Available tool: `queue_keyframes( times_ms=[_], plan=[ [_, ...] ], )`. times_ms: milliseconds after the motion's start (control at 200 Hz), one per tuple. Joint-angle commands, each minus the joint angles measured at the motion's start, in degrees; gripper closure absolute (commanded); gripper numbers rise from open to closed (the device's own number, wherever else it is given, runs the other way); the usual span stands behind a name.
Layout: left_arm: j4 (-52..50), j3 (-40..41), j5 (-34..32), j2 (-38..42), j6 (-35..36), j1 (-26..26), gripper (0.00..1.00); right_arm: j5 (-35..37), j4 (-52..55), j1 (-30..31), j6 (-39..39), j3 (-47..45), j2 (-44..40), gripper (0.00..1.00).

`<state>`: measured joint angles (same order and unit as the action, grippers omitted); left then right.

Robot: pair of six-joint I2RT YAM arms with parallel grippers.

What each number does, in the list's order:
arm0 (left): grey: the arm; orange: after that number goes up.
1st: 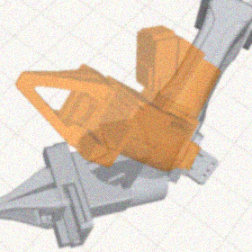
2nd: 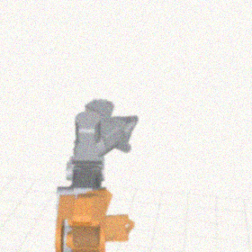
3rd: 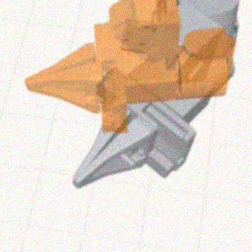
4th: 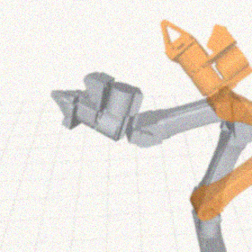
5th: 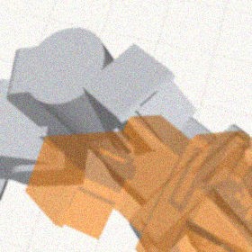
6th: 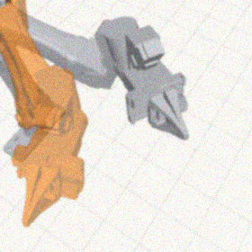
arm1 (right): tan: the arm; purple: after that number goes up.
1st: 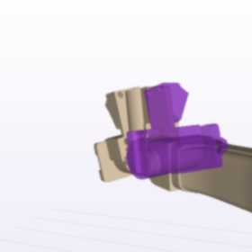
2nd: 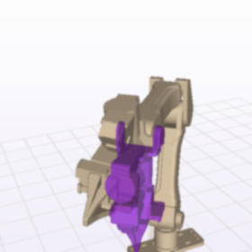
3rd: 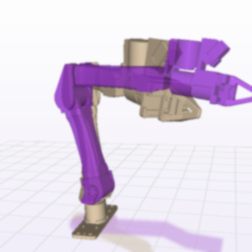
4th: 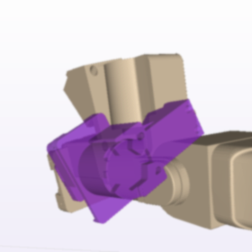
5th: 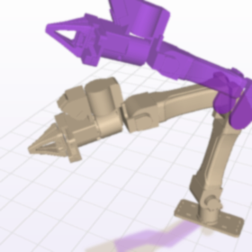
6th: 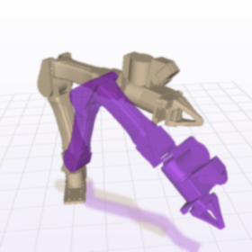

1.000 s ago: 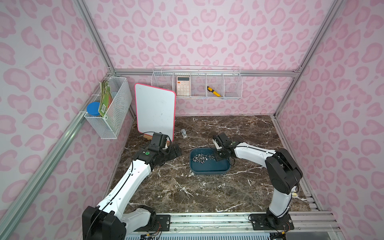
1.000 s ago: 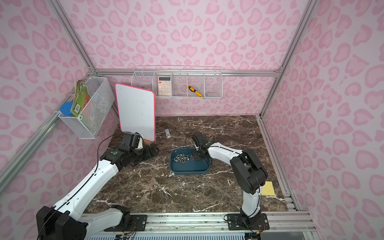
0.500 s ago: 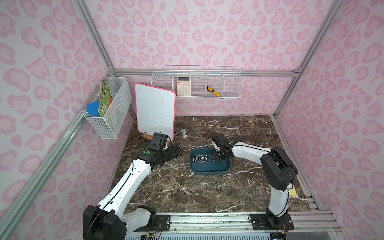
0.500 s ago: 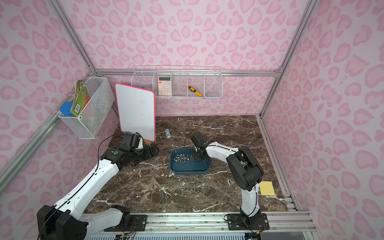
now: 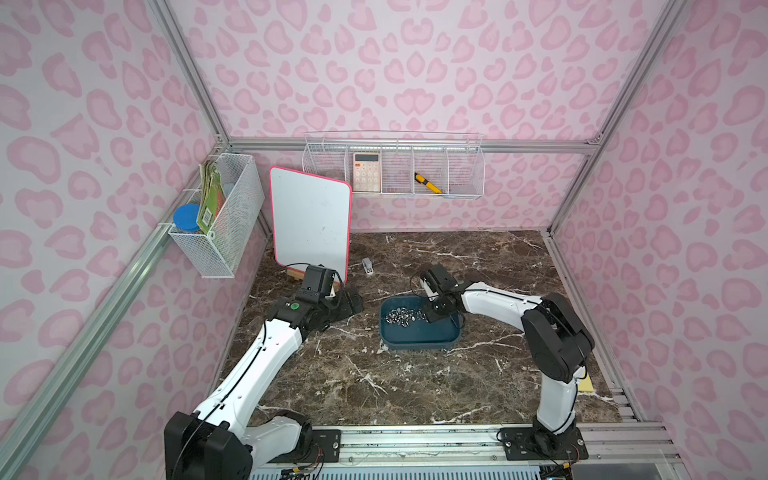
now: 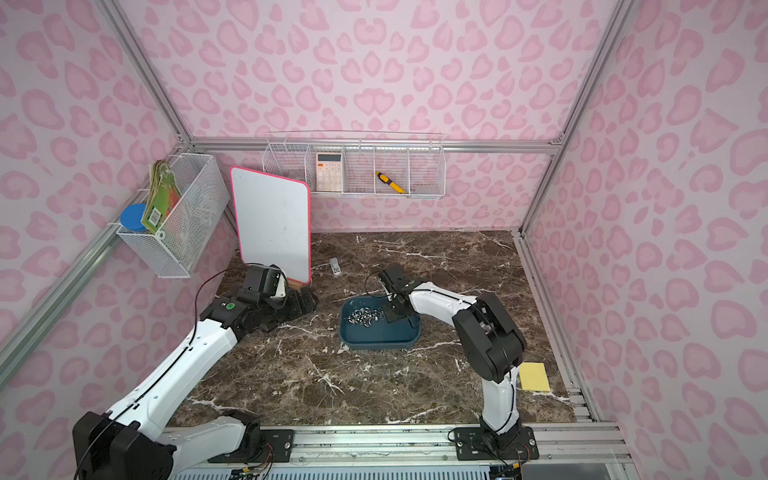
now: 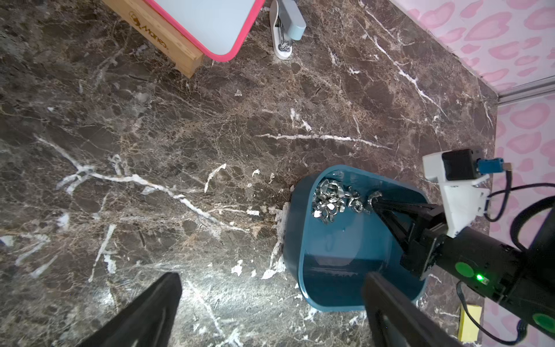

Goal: Take out the wing nut from the storage box
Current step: Pick up the wing nut from the storage box, then place the wing nut at the center of the board.

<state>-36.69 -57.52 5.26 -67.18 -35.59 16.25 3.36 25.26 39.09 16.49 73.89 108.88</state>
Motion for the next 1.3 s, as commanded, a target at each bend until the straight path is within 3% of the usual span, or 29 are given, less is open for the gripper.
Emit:
queue_keyframes(
  times_ms=[0, 240, 790, 1295],
  plan=[
    [0.6, 0.0, 0.1, 0.4, 0.9, 0.0, 0.01, 1.3, 1.8, 0.6, 1.1, -0.1, -2.3, 1.0],
    [1.3, 0.5, 2.3, 0.7, 1.0, 0.2, 0.01, 3.0, 5.3, 3.6, 6.3, -3.6, -10.1, 1.0],
    [3.4, 2.3, 5.8, 1.3, 1.7, 1.5, 0.01, 8.3, 11.9, 18.3, 26.1, -16.6, -24.0, 1.0],
    [1.1, 1.3, 4.0, 3.1, 1.1, 3.0, 0.01, 8.9, 9.1, 21.5, 30.0, -22.0, -26.2, 1.0]
  ],
)
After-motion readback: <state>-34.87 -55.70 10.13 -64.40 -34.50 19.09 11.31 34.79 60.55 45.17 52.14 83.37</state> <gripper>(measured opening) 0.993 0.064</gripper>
